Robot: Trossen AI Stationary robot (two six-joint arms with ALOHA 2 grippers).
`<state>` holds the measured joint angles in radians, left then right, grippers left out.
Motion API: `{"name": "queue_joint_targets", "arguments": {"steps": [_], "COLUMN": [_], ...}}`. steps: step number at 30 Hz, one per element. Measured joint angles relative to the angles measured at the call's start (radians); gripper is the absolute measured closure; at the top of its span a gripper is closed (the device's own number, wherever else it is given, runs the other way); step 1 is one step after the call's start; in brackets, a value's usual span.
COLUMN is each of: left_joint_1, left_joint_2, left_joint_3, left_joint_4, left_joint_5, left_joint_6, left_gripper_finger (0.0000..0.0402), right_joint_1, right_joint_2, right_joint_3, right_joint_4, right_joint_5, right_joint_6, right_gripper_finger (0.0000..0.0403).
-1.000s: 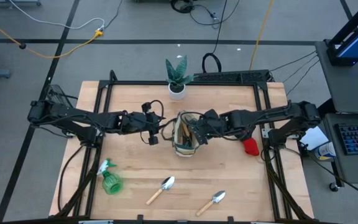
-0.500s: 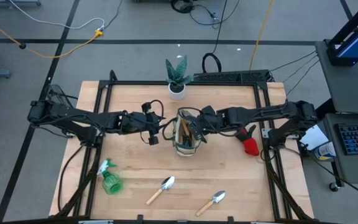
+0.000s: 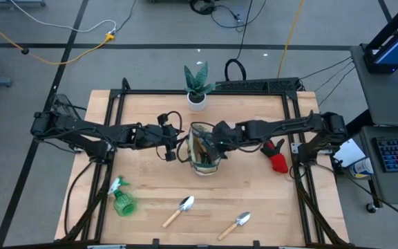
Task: Pick & Place Garden tools in Gardening bag
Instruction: Put the green shear scissors into the gardening bag
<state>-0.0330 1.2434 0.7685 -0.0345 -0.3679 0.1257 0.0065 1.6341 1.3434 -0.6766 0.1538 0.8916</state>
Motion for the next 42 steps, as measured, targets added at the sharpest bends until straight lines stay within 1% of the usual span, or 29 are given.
{"name": "queue_joint_targets", "arguments": {"steps": [3,6,8,14,18,25,29,36,39,40,42], "left_joint_1": [0.0,0.0,0.0,0.0,0.0,0.0,0.0,0.0,0.002,0.005,0.012], "left_joint_2": [0.0,0.0,0.0,0.0,0.0,0.0,0.0,0.0,0.0,0.0,0.0], "left_joint_3": [0.0,0.0,0.0,0.0,0.0,0.0,0.0,0.0,0.0,0.0,0.0], "left_joint_4": [0.0,0.0,0.0,0.001,0.0,0.0,0.0,0.0,0.001,0.003,0.007], "left_joint_5": [0.0,0.0,0.0,0.0,0.0,0.0,0.0,0.0,0.0,0.0,0.0], "left_joint_6": [0.0,0.0,0.0,0.0,0.0,0.001,0.0,0.0,0.0,0.0,-0.002], "left_gripper_finger": [0.027,0.027,0.027,0.027,0.027,0.027,0.027,0.027,0.027,0.027,0.027], "right_joint_1": [0.0,0.0,0.0,0.002,0.005,0.008,0.008,0.009,0.0,-0.001,-0.001], "right_joint_2": [-0.015,-0.017,-0.016,-0.003,-0.004,-0.004,-0.033,-0.1,-0.103,-0.101,-0.098], "right_joint_3": [0.0,0.0,0.0,0.0,0.0,0.0,0.0,0.0,0.005,0.016,0.056], "right_joint_4": [0.049,0.052,0.058,-0.015,-0.054,-0.116,-0.112,-0.141,-0.174,-0.2,-0.286], "right_joint_5": [0.002,-0.002,-0.024,-0.002,-0.024,-0.027,-0.053,-0.055,-0.141,-0.18,-0.21], "right_joint_6": [-0.02,-0.024,-0.04,-0.04,-0.04,-0.044,-0.083,-0.093,-0.089,-0.084,-0.078], "right_gripper_finger": [0.0345,0.0344,0.0343,0.0343,0.0342,0.0342,0.0342,0.0347,0.0348,0.0348,0.0348]}}
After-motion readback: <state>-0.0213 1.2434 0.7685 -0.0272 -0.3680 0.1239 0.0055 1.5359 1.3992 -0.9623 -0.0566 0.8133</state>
